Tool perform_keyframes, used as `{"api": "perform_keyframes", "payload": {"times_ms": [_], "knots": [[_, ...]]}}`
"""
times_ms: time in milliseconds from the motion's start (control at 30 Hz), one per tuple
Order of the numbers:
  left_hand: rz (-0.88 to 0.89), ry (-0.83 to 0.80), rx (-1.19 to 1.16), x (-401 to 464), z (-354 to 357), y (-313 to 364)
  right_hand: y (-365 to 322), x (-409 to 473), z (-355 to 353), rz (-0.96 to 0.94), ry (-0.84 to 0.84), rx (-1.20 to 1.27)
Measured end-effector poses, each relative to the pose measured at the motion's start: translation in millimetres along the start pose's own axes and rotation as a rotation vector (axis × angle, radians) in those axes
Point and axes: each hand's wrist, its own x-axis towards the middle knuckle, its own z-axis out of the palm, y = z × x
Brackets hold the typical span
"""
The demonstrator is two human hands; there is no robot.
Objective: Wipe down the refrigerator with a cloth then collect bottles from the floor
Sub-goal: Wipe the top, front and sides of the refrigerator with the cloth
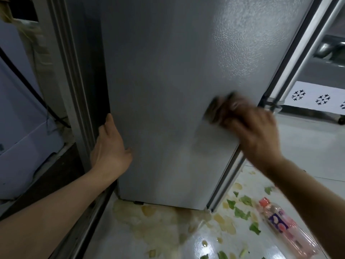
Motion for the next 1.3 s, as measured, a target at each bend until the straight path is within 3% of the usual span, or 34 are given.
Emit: {"api": "perform_keyframes", "payload": {"times_ms": [67, 133, 400, 500, 667, 733, 867, 967, 1067, 1167, 1233, 1300], "knots": [[-0.012, 0.021, 0.011, 1, 2, 1, 13, 13, -5, 0.159, 0.126, 0.002], [-0.016, 0.037, 0.014, 2, 5, 1, 7, 4, 1, 0.244, 0.147, 0.092], [0.013, 0.013, 0.007, 0, 4, -10, -36, -92, 28, -0.094, -0.356, -0.002], [-0.002, -0.024, 0.026, -3, 6, -15, -24, -73, 18, -0.132, -0.274, 0.028], [-0.094, -0.074, 0.056, -9, 23, -23, -15, -40, 32, 0.173, 0.048, -0.027], [-0.103, -0.054, 0.054, -10, 27, -24, -27, -57, 45, 0.167, 0.034, -0.025], [-0.057, -0.037, 0.011, -11, 32, -28, -49, -110, 57, -0.195, -0.258, -0.041], [-0.03, -0.035, -0.001, -11, 32, -33, -50, -111, 58, -0.315, -0.361, -0.016], [-0.014, -0.043, -0.023, -13, 31, -35, -41, -81, 54, -0.285, -0.221, 0.024], [-0.012, -0.047, -0.055, -12, 32, -40, -43, -39, 55, -0.04, -0.018, 0.022], [0.006, -0.042, -0.09, -11, 33, -43, -57, -33, 63, 0.042, 0.013, 0.01], [0.029, -0.044, -0.102, -12, 34, -48, -73, -46, 75, -0.025, -0.018, -0.007]]}}
